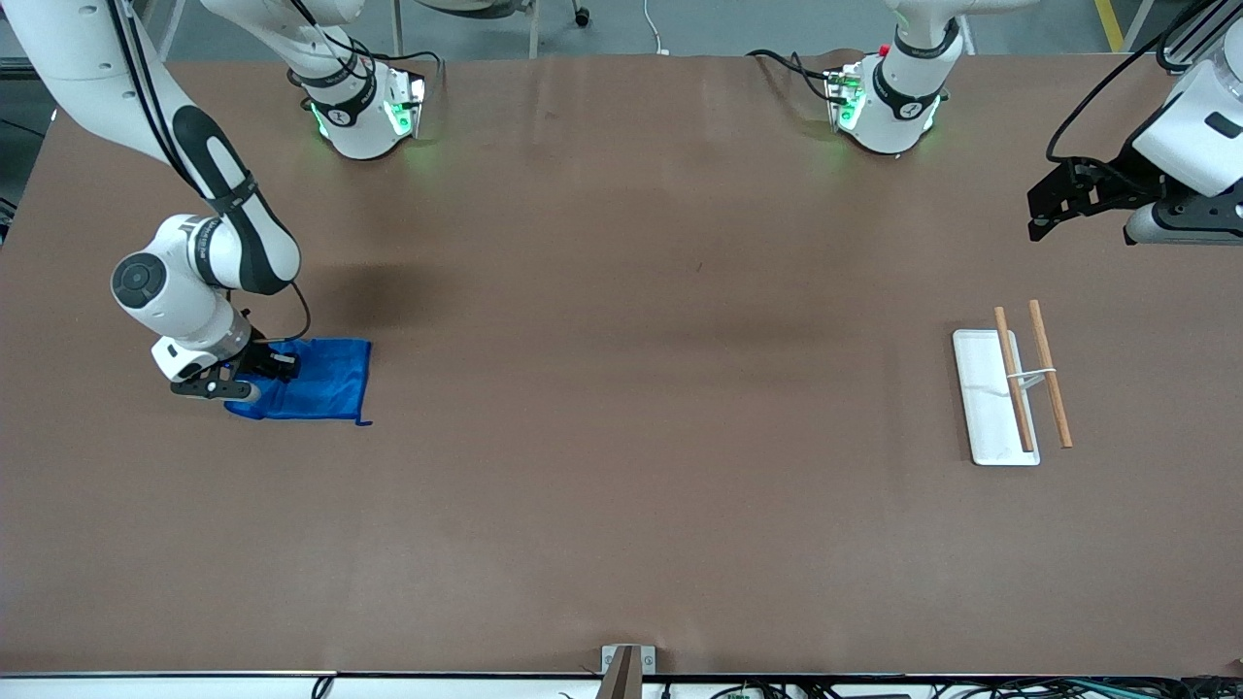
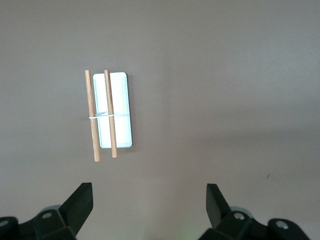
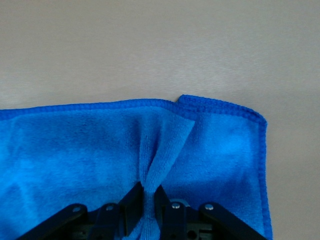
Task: Right arm passes towel to left arm to hang
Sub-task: 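Lift the towel with the right gripper while the left gripper approaches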
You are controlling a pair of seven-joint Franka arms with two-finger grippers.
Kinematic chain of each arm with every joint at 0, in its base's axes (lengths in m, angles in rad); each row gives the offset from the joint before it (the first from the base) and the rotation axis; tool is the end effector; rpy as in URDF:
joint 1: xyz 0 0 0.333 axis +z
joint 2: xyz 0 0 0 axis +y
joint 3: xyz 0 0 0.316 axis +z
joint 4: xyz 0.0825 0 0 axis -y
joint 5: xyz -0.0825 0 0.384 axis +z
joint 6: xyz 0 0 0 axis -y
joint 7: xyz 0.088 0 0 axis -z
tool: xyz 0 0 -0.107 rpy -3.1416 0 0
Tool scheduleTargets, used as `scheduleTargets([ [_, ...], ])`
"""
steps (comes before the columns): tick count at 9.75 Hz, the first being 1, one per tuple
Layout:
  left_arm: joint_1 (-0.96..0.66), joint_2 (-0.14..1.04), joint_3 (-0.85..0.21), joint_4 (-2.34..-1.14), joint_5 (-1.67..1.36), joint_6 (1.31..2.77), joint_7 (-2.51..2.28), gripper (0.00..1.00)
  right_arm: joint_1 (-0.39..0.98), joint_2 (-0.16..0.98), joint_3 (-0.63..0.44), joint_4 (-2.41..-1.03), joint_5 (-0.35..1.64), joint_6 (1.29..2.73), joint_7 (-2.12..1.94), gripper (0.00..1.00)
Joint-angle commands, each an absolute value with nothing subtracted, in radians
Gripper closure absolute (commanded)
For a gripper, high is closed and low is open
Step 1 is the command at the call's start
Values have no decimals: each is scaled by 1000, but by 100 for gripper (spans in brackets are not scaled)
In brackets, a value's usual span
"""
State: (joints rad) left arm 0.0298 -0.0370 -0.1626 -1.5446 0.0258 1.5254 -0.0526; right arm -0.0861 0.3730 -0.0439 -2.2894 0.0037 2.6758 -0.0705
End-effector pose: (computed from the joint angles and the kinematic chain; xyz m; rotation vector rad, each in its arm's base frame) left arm 0.5342 -0.0703 0.6528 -3.1090 0.1225 -0.0314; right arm 0.5271 -0.0697 0.1889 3.1245 -0.0932 0.0192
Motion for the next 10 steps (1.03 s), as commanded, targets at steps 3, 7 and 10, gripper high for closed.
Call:
scheduleTargets([
  [3, 40, -12, -160, -1546, -34, 1508, -40, 0, -77, 200, -19, -2012, 14, 2099, -60, 100],
  [7, 84, 5, -155, -1549, -184, 1508, -38, 0, -77, 193, 141, -1708, 15, 1767, -52, 100],
  [10, 86, 121, -155, -1548, -444, 1555, 20, 0, -75, 199, 302, -1658, 150, 1813, 87, 100],
])
